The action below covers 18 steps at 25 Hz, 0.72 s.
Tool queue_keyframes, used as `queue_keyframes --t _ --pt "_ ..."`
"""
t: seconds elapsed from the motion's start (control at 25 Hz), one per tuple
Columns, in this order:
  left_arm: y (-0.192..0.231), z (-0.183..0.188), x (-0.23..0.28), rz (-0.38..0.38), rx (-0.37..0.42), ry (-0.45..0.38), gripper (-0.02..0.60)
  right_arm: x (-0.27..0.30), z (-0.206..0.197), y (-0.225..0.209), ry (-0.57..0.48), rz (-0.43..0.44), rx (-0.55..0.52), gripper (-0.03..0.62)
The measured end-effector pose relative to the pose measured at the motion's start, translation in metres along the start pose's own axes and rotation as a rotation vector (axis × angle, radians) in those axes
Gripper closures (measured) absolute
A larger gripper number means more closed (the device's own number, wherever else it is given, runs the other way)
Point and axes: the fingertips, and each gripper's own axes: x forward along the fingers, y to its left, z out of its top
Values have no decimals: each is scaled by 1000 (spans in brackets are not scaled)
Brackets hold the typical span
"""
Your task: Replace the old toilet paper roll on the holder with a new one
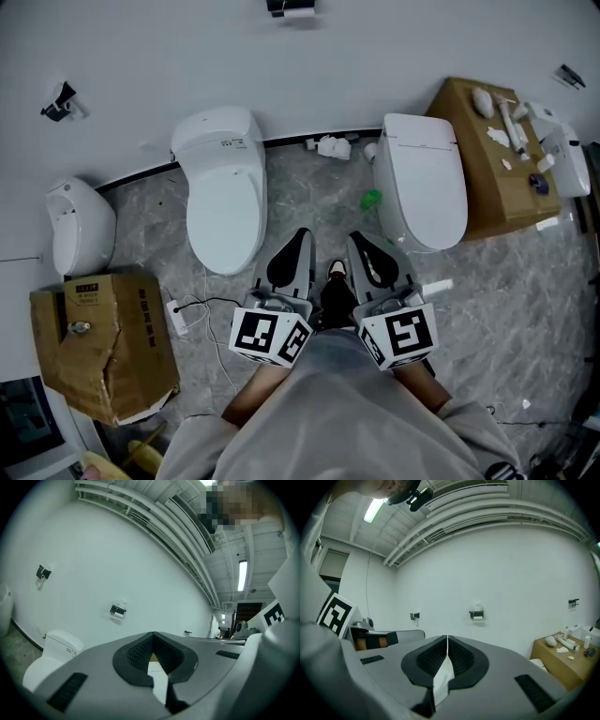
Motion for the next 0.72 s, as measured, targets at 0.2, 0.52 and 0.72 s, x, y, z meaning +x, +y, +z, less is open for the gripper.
queue_keyframes --t 0.2,0.52,0.72 --pt "10 1 43 9 12 12 578 35 5 -30 -6 11 9 577" --pt "20 8 117 7 27 15 578 88 19 -82 -24 39 22 577" --pt "18 10 156 5 49 13 578 113 22 -112 -30 64 30 577"
